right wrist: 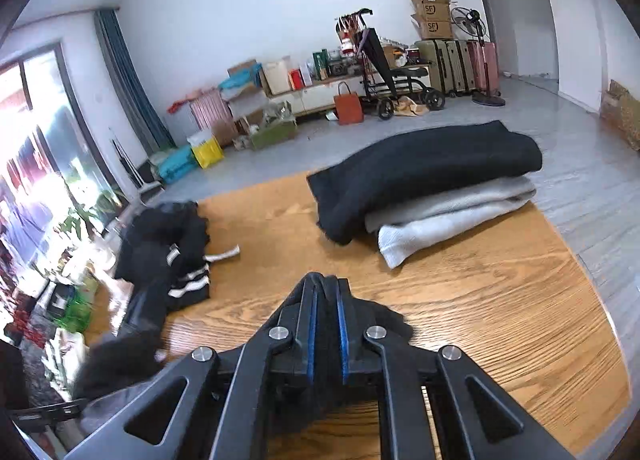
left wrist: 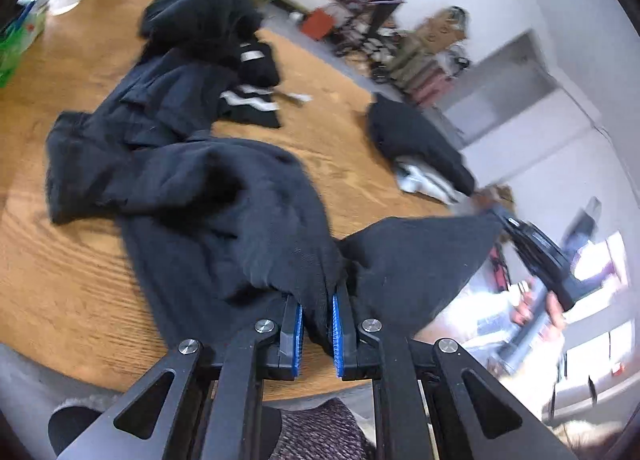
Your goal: Fold clothes
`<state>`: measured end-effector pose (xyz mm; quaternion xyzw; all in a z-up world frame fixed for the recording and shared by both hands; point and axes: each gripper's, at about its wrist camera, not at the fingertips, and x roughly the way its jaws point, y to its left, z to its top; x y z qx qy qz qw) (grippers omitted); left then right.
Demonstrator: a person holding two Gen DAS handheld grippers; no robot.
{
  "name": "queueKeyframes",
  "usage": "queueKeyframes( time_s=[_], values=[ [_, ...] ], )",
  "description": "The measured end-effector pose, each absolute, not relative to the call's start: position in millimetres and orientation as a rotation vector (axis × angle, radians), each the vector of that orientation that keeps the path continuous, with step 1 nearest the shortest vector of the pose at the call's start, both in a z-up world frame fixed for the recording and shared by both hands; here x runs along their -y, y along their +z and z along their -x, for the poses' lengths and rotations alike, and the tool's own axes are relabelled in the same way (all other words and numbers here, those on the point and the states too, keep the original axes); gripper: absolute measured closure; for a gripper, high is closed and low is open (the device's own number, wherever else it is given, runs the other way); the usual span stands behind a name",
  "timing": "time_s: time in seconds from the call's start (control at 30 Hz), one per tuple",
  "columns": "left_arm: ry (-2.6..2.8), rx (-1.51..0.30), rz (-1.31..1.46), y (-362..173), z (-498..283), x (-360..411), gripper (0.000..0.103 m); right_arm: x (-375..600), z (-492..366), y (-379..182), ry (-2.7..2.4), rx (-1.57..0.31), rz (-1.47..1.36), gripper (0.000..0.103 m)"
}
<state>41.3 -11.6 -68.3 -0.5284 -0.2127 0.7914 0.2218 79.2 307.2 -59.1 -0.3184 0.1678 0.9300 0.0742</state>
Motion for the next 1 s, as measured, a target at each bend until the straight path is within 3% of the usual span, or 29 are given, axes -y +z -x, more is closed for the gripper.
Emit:
queueKeyframes(
  time_s=[0.03, 0.07, 0.1, 0.2, 0.27, 0.33, 0.4, 0.43, 0.5, 0.6, 0.93, 0.97, 1.0],
  values=[
    [2.184, 0.611, 1.501, -72.4, -39.2, 14.5, 0.076, -308.2, -81.0, -58.0, 2.775, -0.469, 0.955, 0.094],
    [2.176, 0.639, 1.544, -76.6, -37.4, 18.0, 0.059, -307.3, -82.2, -57.9, 2.754, -0.418, 0.954, 0.094],
    [2.166, 0.667, 1.587, -80.8, -35.5, 21.6, 0.049, -306.2, -82.8, -59.1, 2.728, -0.358, 0.954, 0.094],
    [2.142, 0.754, 1.584, -80.9, -31.7, 40.4, 0.04, -313.1, -84.0, -68.6, 2.698, -0.351, 0.989, 0.094],
    [2.192, 0.786, 1.554, -71.8, -28.0, 57.4, 0.038, -317.2, -84.5, -77.1, 2.685, -0.361, 1.043, 0.088],
    [2.249, 0.815, 1.521, -62.3, -22.5, 74.1, 0.035, -316.5, -87.0, -88.5, 2.685, -0.362, 1.118, 0.059],
    [2.326, 0.809, 1.517, -57.3, -13.6, 88.4, 0.03, -315.1, -95.9, -100.8, 2.697, -0.361, 1.192, 0.051],
    [2.358, 0.779, 1.547, -58.6, -7.2, 93.3, 0.03, -314.1, -97.3, -108.7, 2.699, -0.352, 1.239, 0.041],
    [2.423, 0.677, 1.657, -75.5, 7.4, 94.2, 0.03, -311.5, -95.0, -126.7, 2.677, -0.323, 1.325, 0.031],
    [2.504, 0.544, 1.78, -99.8, 26.4, 93.8, 0.03, -312.1, -84.7, -154.4, 2.629, -0.314, 1.43, 0.032],
    [2.553, 0.515, 1.747, -127.9, 58.4, 80.8, 0.031, -314.8, -68.7, -204.1, 2.534, -0.46, 1.611, 0.033],
    [2.561, 0.507, 1.739, -128.3, 58.9, 80.3, 0.044, -310.7, -68.7, -203.6, 2.553, -0.453, 1.62, 0.039],
    [2.564, 0.507, 1.735, -128.8, 58.7, 80.5, 0.059, -305.5, -69.0, -201.9, 2.578, -0.439, 1.625, 0.059]
  ],
)
